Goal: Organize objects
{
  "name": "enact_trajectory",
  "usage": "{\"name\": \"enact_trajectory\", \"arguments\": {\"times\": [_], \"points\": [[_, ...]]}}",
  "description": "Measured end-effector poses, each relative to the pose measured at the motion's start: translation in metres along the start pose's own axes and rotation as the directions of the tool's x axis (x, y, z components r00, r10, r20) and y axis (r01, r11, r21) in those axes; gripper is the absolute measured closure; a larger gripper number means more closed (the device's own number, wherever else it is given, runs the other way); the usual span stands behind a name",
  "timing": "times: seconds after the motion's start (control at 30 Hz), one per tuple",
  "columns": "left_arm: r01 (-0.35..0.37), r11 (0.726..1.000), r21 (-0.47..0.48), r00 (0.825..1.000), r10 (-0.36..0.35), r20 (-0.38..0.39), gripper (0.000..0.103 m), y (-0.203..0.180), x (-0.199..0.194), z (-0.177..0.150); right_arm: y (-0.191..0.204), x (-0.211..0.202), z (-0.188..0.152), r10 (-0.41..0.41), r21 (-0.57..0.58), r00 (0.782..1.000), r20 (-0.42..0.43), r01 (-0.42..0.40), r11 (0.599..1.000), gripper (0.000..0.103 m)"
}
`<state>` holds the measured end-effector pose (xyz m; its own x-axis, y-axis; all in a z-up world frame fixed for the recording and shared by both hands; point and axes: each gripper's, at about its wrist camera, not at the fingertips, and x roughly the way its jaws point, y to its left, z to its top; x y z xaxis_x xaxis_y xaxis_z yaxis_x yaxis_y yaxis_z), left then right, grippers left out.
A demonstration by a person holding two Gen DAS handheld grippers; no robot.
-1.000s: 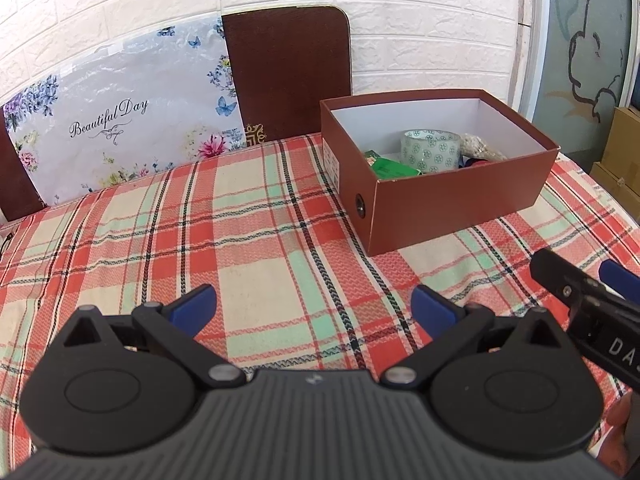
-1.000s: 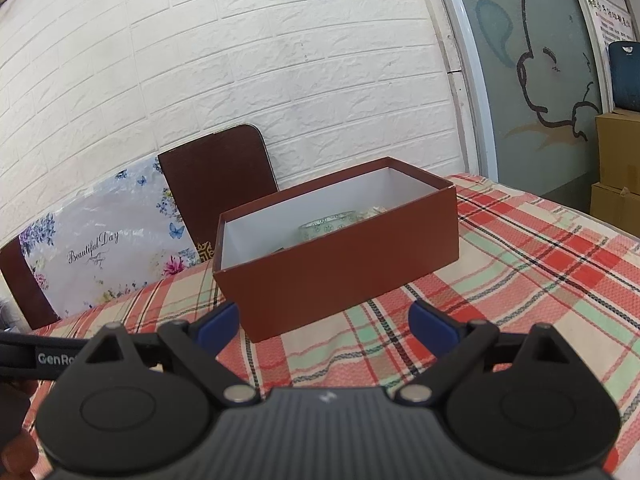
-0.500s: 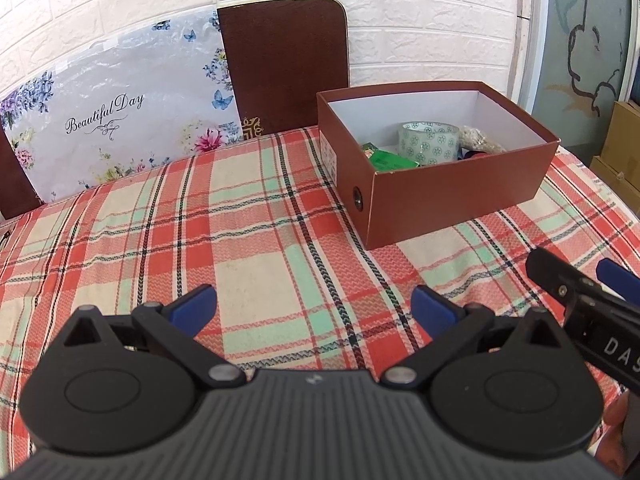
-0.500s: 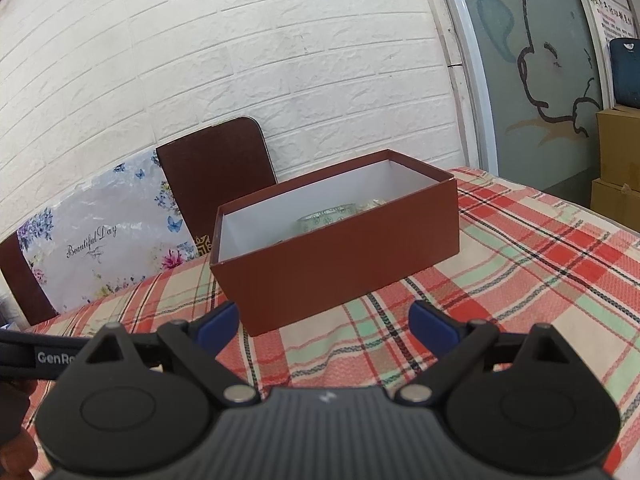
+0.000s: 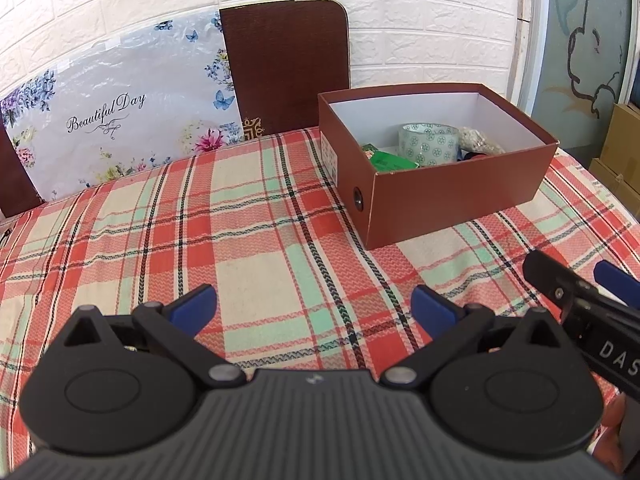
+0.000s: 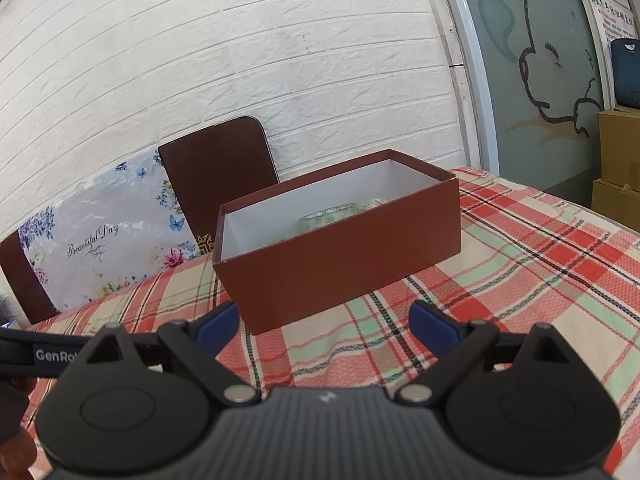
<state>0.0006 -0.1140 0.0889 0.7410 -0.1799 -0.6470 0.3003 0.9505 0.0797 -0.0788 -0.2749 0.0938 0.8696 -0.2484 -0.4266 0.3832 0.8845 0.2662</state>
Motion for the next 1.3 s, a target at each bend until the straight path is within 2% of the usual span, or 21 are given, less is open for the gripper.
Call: {"name": "enact_trajectory", "arguments": {"times": [1.3], "points": [[0.004,1.0,-0.022,1.0,-0.003,0.003,0.0,0.0036,-0.0064,-0.0036,0.0069,-0.0035,-0.0053,0.002,-0.017,1.0,0.0,-0.002,1.0,0.008]]}}
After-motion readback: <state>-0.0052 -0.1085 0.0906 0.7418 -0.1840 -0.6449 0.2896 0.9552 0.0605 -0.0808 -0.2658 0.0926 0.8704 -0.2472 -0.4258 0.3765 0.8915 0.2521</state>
